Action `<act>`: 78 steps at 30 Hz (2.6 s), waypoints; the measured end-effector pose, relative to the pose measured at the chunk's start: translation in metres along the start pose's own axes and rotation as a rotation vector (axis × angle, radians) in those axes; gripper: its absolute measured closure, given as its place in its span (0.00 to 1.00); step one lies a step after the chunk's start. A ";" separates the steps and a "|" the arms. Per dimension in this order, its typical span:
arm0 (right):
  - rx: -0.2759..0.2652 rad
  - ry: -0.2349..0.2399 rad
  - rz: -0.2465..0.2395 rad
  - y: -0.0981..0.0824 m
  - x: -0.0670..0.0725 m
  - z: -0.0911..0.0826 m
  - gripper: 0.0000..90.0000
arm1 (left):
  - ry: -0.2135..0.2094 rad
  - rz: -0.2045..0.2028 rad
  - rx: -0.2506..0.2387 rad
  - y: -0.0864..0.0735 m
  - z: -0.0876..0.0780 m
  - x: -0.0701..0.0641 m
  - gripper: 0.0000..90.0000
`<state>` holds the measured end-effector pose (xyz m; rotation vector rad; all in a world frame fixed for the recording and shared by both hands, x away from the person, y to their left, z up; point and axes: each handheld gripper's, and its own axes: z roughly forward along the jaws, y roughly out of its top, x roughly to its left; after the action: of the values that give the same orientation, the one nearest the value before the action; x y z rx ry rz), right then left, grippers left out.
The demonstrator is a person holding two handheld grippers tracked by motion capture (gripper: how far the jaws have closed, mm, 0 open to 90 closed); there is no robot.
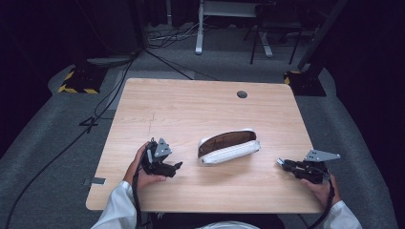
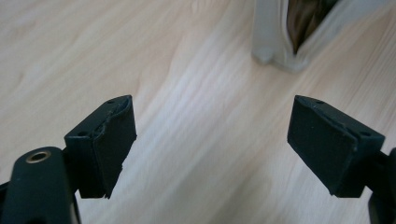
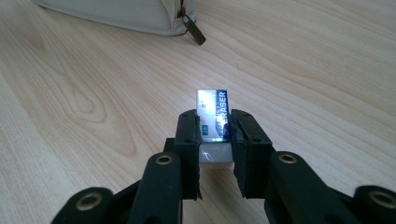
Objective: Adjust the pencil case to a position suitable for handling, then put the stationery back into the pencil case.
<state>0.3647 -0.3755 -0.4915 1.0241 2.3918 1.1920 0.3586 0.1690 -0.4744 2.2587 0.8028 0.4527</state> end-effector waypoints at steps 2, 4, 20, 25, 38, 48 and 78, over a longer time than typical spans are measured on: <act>-0.011 0.001 -0.001 0.002 -0.001 -0.002 0.82 | -0.010 -0.009 0.017 -0.010 0.000 -0.001 0.18; -0.022 0.001 0.000 0.004 -0.002 -0.003 0.82 | -0.005 -0.016 0.042 -0.017 0.002 -0.002 0.18; -0.127 0.012 -0.077 0.049 0.001 -0.022 0.82 | -0.050 -0.087 0.043 -0.034 0.006 -0.001 0.17; -0.152 0.024 -0.119 0.070 0.008 -0.024 0.82 | -0.053 -0.098 0.028 -0.036 0.006 -0.001 0.17; -0.148 0.126 -0.301 0.138 0.043 -0.004 0.82 | -0.056 -0.087 0.033 -0.035 0.006 0.000 0.16; -0.095 0.216 -0.378 0.163 0.063 0.034 0.82 | -0.056 -0.087 0.033 -0.035 0.006 0.000 0.16; -0.095 0.163 -0.328 0.162 0.059 0.041 0.57 | -0.056 -0.087 0.033 -0.035 0.007 0.000 0.16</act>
<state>0.4212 -0.2440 -0.3865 0.4957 2.4728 1.2903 0.3472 0.1862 -0.5040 2.2466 0.8814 0.3363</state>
